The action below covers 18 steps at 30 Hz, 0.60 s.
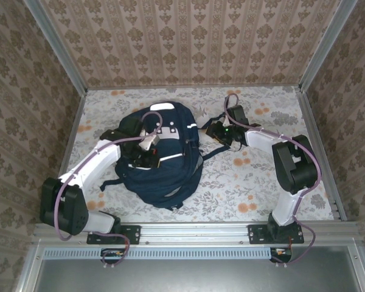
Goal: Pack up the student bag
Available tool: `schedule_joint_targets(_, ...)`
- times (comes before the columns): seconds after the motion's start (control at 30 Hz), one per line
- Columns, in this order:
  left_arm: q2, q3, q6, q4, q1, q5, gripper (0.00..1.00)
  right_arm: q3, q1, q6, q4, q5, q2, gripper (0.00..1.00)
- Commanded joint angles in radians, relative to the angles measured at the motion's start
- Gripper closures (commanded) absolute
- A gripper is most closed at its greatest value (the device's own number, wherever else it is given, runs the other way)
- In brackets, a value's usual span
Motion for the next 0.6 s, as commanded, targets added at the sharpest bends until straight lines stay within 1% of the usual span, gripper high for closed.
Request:
schedule_joint_targets(0.0, -0.037, 0.017, -0.046, -0.050, 0.031, -0.054, 0.98, 0.039, 0.036, -0.115, -0.107, 0.043, -0.046, 0.62)
schedule_joint_targets(0.1, -0.033, 0.044, -0.036, -0.051, 0.009, -0.007, 0.97, 0.038, 0.038, -0.115, -0.114, 0.043, -0.050, 0.64)
schedule_joint_targets(0.17, -0.027, 0.063, -0.016, -0.055, -0.015, 0.036, 0.99, 0.035, 0.038, -0.118, -0.118, 0.053, -0.056, 0.65)
schedule_joint_targets(0.27, -0.034, 0.078, -0.009, -0.069, -0.021, 0.043, 1.00, 0.029, 0.037, -0.118, -0.118, 0.064, -0.046, 0.65)
schedule_joint_targets(0.37, -0.065, 0.090, -0.005, -0.085, -0.007, 0.028, 1.00, 0.033, 0.029, -0.104, -0.122, 0.071, -0.017, 0.62)
schedule_joint_targets(0.4, -0.077, 0.090, -0.005, -0.088, 0.002, 0.027, 1.00, 0.032, 0.022, -0.089, -0.114, 0.061, -0.009, 0.61)
schedule_joint_targets(0.5, -0.110, 0.076, -0.009, -0.087, 0.026, 0.035, 1.00, 0.024, -0.006, 0.006, -0.054, -0.030, 0.026, 0.60)
schedule_joint_targets(0.57, -0.114, 0.062, -0.010, -0.076, 0.036, 0.042, 1.00, 0.018, -0.026, 0.136, 0.007, -0.113, 0.059, 0.59)
